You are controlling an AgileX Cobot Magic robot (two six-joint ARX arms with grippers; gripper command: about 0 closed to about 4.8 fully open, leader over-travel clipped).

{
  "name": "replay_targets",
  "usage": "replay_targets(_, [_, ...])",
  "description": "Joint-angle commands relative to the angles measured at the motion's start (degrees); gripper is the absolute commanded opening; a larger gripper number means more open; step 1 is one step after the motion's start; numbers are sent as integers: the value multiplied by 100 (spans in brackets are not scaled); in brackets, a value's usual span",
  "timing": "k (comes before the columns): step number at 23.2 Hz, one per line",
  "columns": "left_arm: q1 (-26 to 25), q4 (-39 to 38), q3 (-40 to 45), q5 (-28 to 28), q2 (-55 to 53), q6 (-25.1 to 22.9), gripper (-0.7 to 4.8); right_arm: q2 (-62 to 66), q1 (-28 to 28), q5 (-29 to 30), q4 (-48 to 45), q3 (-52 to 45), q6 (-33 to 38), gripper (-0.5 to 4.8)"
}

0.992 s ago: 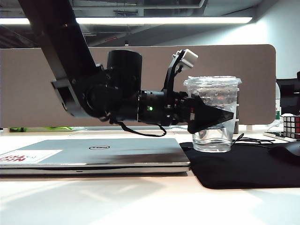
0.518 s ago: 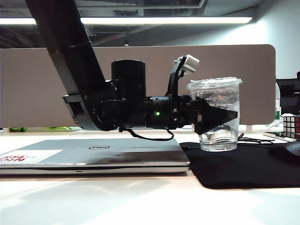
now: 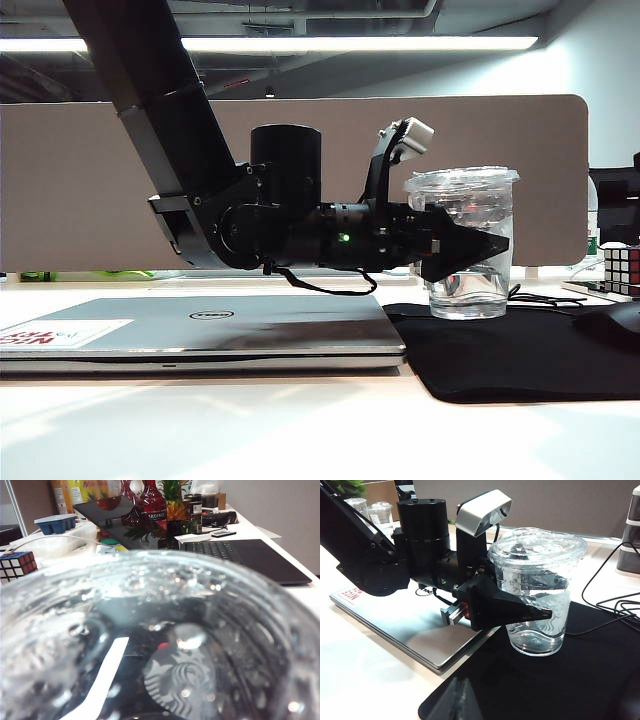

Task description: Pick up the coffee cup and place it on the right side of the laptop.

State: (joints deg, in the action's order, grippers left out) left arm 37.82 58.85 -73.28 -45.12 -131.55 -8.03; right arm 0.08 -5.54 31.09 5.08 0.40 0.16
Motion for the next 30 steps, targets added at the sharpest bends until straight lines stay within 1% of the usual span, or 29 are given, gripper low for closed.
replay_targets(1, [0, 70, -28, 114, -22, -63, 301, -11, -2, 15, -59, -28, -20, -1])
replay_targets(6, [0, 26, -92, 140, -155, -122, 301, -11, -2, 15, -59, -28, -20, -1])
replay_targets(8, [2, -2, -90, 138, -175, -118, 323, -11, -2, 15, -59, -28, -20, -1])
replay_targets(13, [0, -11, -90, 138, -175, -118, 479, -11, -2, 15, -59, -28, -20, -1])
replay_targets(16, [-4, -20, -90, 2, -173, -118, 479, -11, -2, 15, -57, -28, -20, -1])
replay_targets(20, [-15, -13, -87, -409, -173, -118, 479, -11, -2, 15, -59, -28, -24, -1])
replay_targets(23, [-48, -57, -87, -461, -170, -116, 479, -11, -2, 15, -57, -28, -22, -1])
replay_targets(30, [-369, -109, -85, -1281, -170, -92, 479, -11, -2, 15, -57, -28, -26, -1])
